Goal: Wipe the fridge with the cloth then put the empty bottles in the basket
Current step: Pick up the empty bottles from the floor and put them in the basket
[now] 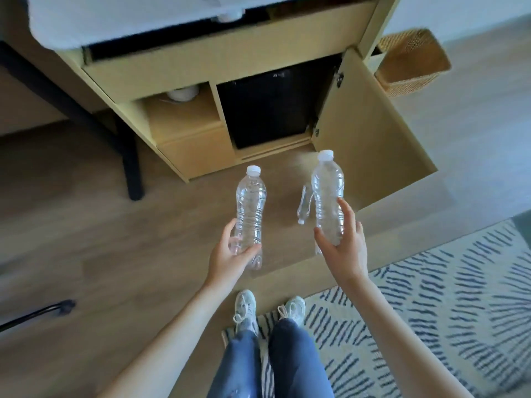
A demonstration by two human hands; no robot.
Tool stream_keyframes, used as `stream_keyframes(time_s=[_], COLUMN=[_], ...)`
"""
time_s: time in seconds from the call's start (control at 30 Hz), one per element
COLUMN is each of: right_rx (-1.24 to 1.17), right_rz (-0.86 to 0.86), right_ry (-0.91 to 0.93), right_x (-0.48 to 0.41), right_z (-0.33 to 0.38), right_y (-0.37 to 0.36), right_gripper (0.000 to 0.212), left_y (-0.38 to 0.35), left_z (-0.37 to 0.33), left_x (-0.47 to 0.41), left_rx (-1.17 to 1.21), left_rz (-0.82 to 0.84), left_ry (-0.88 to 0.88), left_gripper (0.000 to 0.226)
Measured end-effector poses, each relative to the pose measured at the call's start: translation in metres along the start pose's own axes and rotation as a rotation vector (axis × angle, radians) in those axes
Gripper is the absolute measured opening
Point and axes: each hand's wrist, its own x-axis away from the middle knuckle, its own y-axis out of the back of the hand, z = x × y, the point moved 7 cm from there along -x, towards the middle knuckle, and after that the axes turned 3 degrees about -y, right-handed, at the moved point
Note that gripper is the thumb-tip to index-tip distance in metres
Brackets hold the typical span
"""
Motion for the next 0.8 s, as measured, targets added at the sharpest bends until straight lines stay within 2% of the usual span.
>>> stream_keyframes(time_s=[0.17,0.4,0.47,0.6,0.8], right_rx=[-0.053,-0.111,-0.160,-0.308,-0.505], right_rz=[-0.056,-0.101,-0.134,-0.188,-0.089], right_ry=[0.009,0.035,0.063,0.084,-0.042], right_x=[0.041,0.069,0.075,0.087,0.101], right_z=[0.095,0.182,0.200,0.216,0.198], right_y=[0.096,0.164,0.178,0.191,0.177], right_gripper=[0.077,0.100,0.096,0.068,0.054], left_y=[0.030,0.057,0.063,0.071,0.068], left_z=[-0.112,-0.220,-0.242,-0.261,-0.254], left_x=[0.076,0.139,0.151,0.165,0.177], left_rx=[0.080,0.210,0.238,0.279,0.271], left_rz=[-0.016,-0.013,-0.006,0.005,0.027], left_ry=[-0.104,-0.249,-0.315,-0.369,-0.358], left_gripper=[0.069,0.064,0.061,0.066,0.069])
